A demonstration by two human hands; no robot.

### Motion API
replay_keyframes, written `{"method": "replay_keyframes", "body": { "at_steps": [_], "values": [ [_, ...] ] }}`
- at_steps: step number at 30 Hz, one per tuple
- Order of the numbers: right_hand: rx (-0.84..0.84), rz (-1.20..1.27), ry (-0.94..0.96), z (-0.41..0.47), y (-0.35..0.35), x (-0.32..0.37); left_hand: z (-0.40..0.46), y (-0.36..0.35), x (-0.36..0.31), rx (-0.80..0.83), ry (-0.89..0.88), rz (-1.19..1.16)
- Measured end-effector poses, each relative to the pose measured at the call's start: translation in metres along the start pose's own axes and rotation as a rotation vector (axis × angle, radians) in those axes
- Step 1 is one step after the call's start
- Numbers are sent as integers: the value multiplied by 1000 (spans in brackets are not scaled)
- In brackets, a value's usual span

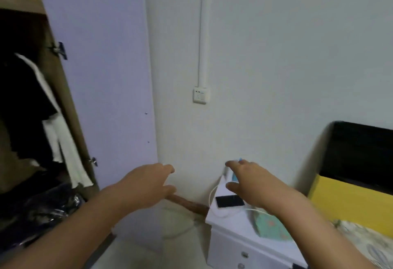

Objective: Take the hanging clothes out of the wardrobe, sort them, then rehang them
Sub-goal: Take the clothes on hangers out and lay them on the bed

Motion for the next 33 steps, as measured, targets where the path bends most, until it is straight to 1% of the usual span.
{"method": "replay_keyframes", "body": {
  "at_steps": [6,11,14,21,27,33],
  "values": [
    [36,9,309,52,9,97,-41,4,78,-38,292,-86],
    [64,41,512,80,16,176,-77,13,149,-99,454,-199],
    [66,37,607,97,22,226,-94,23,192,-137,522,-236],
    [-7,84,718,148,50,334,-109,57,300,-222,555,-280],
    [-98,162,725,201,74,410,-106,96,392,-313,550,-215],
    [-149,254,731,255,88,468,-94,126,457,-377,516,-274]
  ]
}}
Point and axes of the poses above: each hand's wrist, its own z-axis towards the middle knuckle, its own y-axis out of the back of the hand, x = y × z, the point moved 7 cm from there along z, towards the middle knuckle, and after that the axes turned 5 degrees about x, right-handed, at the moved point
